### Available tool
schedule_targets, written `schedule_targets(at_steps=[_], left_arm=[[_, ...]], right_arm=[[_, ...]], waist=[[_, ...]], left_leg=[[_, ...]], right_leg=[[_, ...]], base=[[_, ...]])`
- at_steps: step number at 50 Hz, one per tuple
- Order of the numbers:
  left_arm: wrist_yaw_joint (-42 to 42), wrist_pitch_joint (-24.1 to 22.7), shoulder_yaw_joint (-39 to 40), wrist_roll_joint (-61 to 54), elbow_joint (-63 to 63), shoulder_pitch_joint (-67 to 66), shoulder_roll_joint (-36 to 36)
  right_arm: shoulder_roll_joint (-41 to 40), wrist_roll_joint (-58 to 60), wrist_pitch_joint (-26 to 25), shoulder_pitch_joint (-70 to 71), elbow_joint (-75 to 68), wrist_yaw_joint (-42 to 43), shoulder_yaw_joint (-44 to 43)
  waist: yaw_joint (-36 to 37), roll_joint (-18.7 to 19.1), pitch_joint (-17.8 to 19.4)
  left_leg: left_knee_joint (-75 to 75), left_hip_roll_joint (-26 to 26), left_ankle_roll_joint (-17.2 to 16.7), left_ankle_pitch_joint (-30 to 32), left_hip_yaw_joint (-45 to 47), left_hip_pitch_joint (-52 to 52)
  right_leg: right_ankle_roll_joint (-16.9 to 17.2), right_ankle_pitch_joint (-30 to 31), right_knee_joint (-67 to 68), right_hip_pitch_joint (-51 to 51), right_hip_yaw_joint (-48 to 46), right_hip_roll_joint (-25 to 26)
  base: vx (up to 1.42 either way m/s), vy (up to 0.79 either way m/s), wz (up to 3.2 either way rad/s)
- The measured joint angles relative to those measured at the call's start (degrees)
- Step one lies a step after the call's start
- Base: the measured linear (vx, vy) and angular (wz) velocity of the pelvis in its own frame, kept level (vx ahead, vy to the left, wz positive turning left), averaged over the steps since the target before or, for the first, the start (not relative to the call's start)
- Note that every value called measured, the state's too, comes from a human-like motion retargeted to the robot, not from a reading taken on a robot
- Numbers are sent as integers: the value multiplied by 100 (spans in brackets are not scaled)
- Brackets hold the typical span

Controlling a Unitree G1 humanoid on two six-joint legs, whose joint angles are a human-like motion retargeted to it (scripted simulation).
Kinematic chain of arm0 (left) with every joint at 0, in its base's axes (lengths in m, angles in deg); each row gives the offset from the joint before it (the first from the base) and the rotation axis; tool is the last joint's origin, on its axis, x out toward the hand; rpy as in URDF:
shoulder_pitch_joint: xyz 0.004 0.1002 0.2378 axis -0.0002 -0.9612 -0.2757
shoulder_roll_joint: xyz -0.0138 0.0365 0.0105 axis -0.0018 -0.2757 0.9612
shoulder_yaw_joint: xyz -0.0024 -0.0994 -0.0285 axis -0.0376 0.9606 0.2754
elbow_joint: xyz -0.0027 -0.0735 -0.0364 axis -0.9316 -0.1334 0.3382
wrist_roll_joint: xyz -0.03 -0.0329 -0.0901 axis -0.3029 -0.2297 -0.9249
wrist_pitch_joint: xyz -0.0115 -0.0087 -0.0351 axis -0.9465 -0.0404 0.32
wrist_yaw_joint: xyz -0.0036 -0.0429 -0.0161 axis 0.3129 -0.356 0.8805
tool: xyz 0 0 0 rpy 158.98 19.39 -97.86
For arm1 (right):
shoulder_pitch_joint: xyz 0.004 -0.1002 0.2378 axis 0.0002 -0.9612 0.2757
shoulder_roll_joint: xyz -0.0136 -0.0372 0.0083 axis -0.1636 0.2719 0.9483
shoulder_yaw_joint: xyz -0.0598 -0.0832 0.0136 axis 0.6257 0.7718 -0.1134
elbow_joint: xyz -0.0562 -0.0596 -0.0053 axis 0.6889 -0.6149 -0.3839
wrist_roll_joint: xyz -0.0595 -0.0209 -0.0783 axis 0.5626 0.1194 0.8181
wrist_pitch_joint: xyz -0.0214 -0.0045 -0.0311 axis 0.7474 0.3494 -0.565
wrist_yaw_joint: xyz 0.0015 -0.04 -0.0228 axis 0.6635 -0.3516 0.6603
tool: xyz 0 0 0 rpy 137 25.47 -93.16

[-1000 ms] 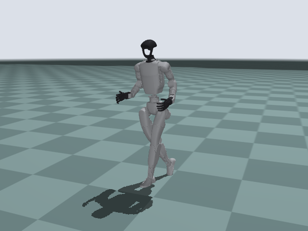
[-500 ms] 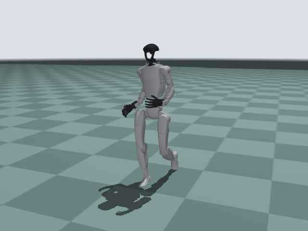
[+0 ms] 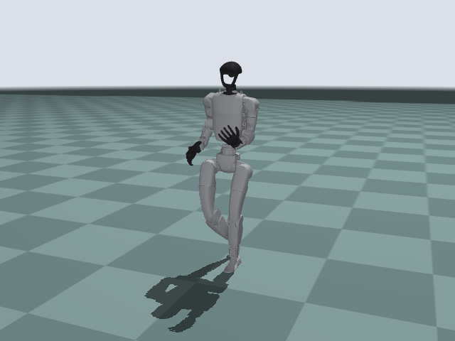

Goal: Walk run

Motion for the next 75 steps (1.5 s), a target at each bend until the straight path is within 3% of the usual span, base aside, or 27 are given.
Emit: schedule_targets(at_steps=[3, 10, 13, 15, 17, 20, 23, 26, 29, 32, 35, 37, 38, 39, 42, 44, 47, 53, 55, 57, 58, 60, 62, 65, 69, 73, 75], left_arm=[[39, -108, -391, -113, -277, 596, -63], [-81, -234, -494, 1045, -875, 567, -839], [-161, 12, -375, 1617, -788, 123, -943], [-2, 64, -175, 1889, -542, -377, -848], [250, 16, -41, 2175, 109, -961, -556], [407, 87, -77, 2336, 1186, -1545, 22], [418, 30, 31, 1650, 1392, -2166, 32], [243, -202, 221, 1367, 1299, -2607, -246], [146, -242, 354, 1426, 1044, -2791, -653], [111, -134, 351, 1318, 653, -2665, -867], [-51, -224, 300, 1297, 241, -2358, -827], [-365, -424, 134, 1490, 66, -2095, -645], [-528, -555, 51, 1557, 58, -1833, -498], [-627, -617, 159, 1507, 63, -1451, -367], [-602, -588, 285, 1083, 42, -258, -58], [-631, -669, 36, 947, -120, 300, -20], [-895, -809, -210, 1235, -467, 833, -239], [-1325, -831, -295, 2273, -997, 638, -997], [-1371, -731, -243, 2475, -901, 354, -1117], [-1184, -602, -203, 2530, -579, -71, -1086], [-1014, -555, -115, 2535, -328, -359, -1027], [-639, -505, 108, 2651, 357, -989, -798], [-393, -544, 281, 2722, 1108, -1357, -421], [-406, -729, 514, 2435, 1582, -2052, -1], [-377, -973, 933, 2448, 1492, -2725, -194], [-495, -1029, 1065, 2686, 1307, -2908, -649], [-552, -947, 1020, 2606, 1229, -2805, -740]], right_arm=[[258, -501, 23, -653, -56, -396, -425], [542, -313, -14, -1004, 226, -316, -1111], [340, -2, 47, -580, 423, 159, -1076], [54, 260, 186, -215, 404, 585, -856], [-351, 213, 390, 260, 127, 998, -712], [-883, -455, 926, 1133, -110, 998, -683], [-1071, -1501, 1603, 1678, 344, 678, -51], [-795, -1758, 1761, 1947, 968, 362, 233], [-350, -1180, 1471, 1980, 1453, 300, 280], [30, -137, 785, 1852, 1712, 718, 202], [246, 590, 255, 1736, 1521, 1043, 187], [274, 900, 29, 1452, 1083, 964, 118], [280, 979, -49, 1289, 765, 836, 44], [259, 972, -122, 1181, 448, 719, 79], [273, 540, -159, 700, -222, 276, 76], [475, 308, -144, 228, -318, -92, -148], [804, 829, -350, -359, -337, -516, -826], [1405, 2022, -403, -817, -134, 6, -1342], [1355, 1903, -369, -690, -30, 116, -1265], [1095, 1701, -301, -495, 23, 264, -1199], [914, 1651, -245, -360, 2, 404, -1094], [425, 1685, -113, -38, -89, 917, -821], [-48, 1812, 14, 640, -184, 1249, -992], [-367, 1863, 158, 1458, 91, 1501, -752], [-250, 1513, 483, 2149, 856, 1974, -48], [-66, 1186, 528, 2361, 1580, 1677, 166], [14, 1146, 360, 2358, 1799, 1420, 204]], waist=[[-291, 135, 63], [-1843, 380, 20], [-2030, 439, -45], [-1954, 602, 27], [-1658, 928, 140], [-1230, 498, -151], [-989, 411, -105], [-644, 281, -41], [-184, 231, 70], [191, 78, 218], [344, -20, 283], [19, -220, 246], [-226, -339, 224], [-355, -258, 224], [-245, 217, 216], [-305, 276, 201], [-679, 358, 144], [-1677, 356, 34], [-1600, 400, -2], [-1729, 318, -52], [-1691, 266, -140], [-1437, 533, -96], [-1235, 492, -49], [-1147, 214, -131], [-716, 37, -35], [-89, 47, 34], [147, 98, 104]], left_leg=[[-465, -41, -160, 602, -165, 554], [-1351, -120, -822, 2987, -403, 2088], [-928, -80, -1384, 4028, -103, 2406], [816, 315, -1852, 4231, 349, 2040], [2725, 862, -1939, 4231, 277, 1457], [3113, -61, -1499, 3901, 29, 656], [3128, 173, -1063, 2394, 258, -247], [2005, 344, -866, 1653, 703, -912], [44, 222, -879, 1436, 596, -1121], [-1421, -33, -1162, 1205, -56, -939], [-1320, 66, -571, 1714, 123, -844], [-496, -129, -304, 1139, 388, -675], [-108, -424, -356, 861, -33, -675], [109, -338, -402, 655, -148, -646], [194, 400, -491, 289, -41, -294], [13, 416, -515, 291, -96, 36], [-515, 242, -603, 802, -271, 518], [-1332, -32, -941, 2378, -87, 1793], [-1287, -30, -1117, 2917, 211, 2098], [-664, -89, -1410, 3587, 334, 2191], [-149, -101, -1577, 3992, 522, 2083], [1907, 421, -1825, 4231, 762, 1443], [3183, 379, -1851, 4156, 490, 766], [3247, -88, -1319, 3283, 416, 140], [2359, 186, -864, 2075, 802, -684], [-102, 271, -871, 1875, 1172, -909], [-1195, 135, -1364, 1758, 1123, -806]], right_leg=[[192, -1066, -539, -793, 150, -102], [1021, -2220, -4074, -1512, 833, -314], [477, -1640, -3961, -1523, 719, -340], [-47, -2104, -3270, -1350, 503, -46], [-228, -2771, -2662, -1169, 1409, 989], [-248, -2834, -2907, -611, 1435, 226], [-377, -2738, -3246, -33, 1600, 256], [-401, -1969, -3797, 550, 1487, 221], [-406, -1079, -4118, 1165, 1411, 405], [-370, -187, -4168, 1804, 870, 325], [-24, 828, -3442, 1995, 850, 429], [324, 1007, -1627, 1568, 571, 266], [443, 1007, -684, 1244, 419, 106], [460, 1007, -214, 1003, 291, 36], [83, 400, 65, 325, 146, 232], [105, -341, -50, -179, 241, 287], [503, -1256, -869, -848, 265, 31], [952, -2101, -3937, -1277, 756, -271], [574, -1966, -4257, -1268, 828, -229], [166, -1629, -3934, -1151, 208, -414], [-37, -1817, -3705, -1066, 231, -494], [-358, -2483, -3194, -861, 1826, 714], [-295, -2582, -3050, -704, 1283, 282], [-409, -2688, -3289, -189, 1631, 120], [-427, -1985, -3873, 534, 1459, 50], [-268, -1086, -4171, 1226, 1358, 310], [-187, -687, -4179, 1629, 1197, 447]], base=[[130, -45, 88], [122, -39, 98], [135, -46, -32], [137, -51, -108], [159, -56, -100], [120, -29, -41], [108, -10, -48], [117, -13, -48], [126, -22, -67], [112, -30, -38], [123, -33, -7], [149, -22, 107], [148, -19, 93], [121, -18, 8], [98, -26, -59], [124, -39, 25], [96, -26, 95], [119, -39, 57], [100, -30, -72], [127, -44, -35], [145, -60, -90], [121, -46, -133], [103, -22, -56], [102, -13, -54], [102, -12, -83], [111, -18, -71], [124, -19, -24]])
